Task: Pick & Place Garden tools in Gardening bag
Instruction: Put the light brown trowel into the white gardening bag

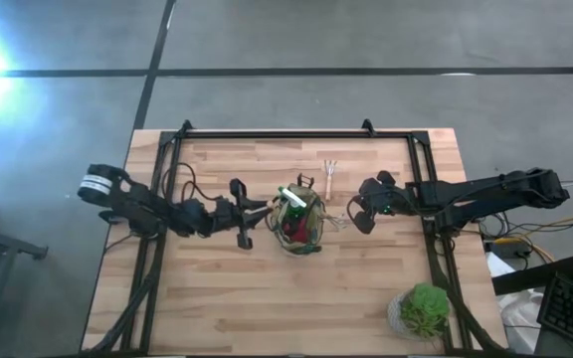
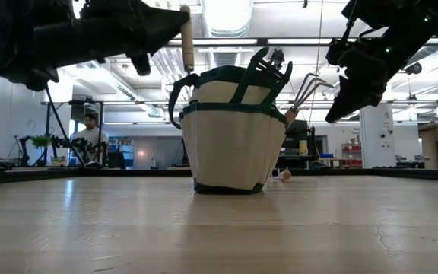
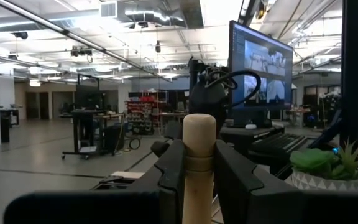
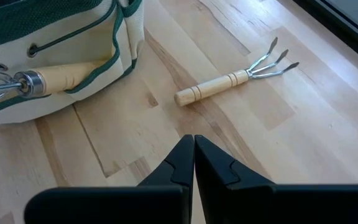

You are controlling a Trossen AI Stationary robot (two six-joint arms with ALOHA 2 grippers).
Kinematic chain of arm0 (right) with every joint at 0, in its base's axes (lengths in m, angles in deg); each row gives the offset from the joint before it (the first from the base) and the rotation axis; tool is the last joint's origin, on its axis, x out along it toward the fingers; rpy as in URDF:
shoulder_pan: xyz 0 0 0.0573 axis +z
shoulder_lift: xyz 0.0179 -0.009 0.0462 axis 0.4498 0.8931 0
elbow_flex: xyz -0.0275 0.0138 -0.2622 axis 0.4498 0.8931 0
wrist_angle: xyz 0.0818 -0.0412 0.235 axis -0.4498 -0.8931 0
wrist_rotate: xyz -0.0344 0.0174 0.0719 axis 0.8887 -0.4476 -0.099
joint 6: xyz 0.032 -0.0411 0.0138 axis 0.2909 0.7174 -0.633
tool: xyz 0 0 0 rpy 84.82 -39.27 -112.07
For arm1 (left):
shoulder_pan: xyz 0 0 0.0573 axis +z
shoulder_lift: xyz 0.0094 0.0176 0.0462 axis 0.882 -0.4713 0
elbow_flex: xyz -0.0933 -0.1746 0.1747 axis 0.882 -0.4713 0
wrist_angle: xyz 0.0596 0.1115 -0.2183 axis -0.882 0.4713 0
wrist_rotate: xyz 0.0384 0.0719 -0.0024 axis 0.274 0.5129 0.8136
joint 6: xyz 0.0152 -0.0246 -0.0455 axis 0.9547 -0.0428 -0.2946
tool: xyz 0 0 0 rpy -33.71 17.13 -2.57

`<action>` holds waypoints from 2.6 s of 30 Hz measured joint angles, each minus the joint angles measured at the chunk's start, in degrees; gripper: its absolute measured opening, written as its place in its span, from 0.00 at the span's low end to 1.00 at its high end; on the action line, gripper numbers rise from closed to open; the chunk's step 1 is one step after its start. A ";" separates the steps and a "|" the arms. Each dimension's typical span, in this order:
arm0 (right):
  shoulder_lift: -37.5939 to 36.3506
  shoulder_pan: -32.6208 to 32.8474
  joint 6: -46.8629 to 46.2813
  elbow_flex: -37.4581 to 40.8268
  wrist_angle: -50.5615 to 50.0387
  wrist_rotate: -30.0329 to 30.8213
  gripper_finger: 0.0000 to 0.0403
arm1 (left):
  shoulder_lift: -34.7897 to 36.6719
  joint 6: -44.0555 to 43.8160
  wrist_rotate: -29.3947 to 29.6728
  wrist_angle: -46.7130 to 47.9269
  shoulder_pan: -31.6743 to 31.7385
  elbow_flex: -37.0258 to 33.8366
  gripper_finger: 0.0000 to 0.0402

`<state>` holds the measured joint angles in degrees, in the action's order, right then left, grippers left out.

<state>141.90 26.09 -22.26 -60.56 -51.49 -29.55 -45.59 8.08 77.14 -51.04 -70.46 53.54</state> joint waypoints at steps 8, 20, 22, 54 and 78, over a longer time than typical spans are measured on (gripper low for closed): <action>0.00 0.00 0.00 0.00 -0.02 -0.07 0.02 | -0.50 0.33 -2.42 0.17 0.00 -1.38 0.15; 0.01 0.00 0.00 0.00 -0.02 -0.16 0.02 | -0.52 1.27 -4.60 1.23 0.00 -2.21 0.15; 0.01 0.00 0.00 0.00 0.00 -0.17 0.02 | -0.52 1.76 -4.79 1.69 0.00 -2.23 0.15; 0.00 0.00 -0.02 0.00 0.04 -0.42 0.02 | -0.54 7.58 -5.59 6.43 0.39 -2.36 0.15; 0.00 0.00 -0.01 0.00 0.04 -0.39 0.02 | -0.54 10.46 -14.19 11.00 0.37 -2.04 0.15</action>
<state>141.90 26.09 -22.27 -60.56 -51.44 -29.94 -46.13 18.55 62.95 -40.04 -70.09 51.50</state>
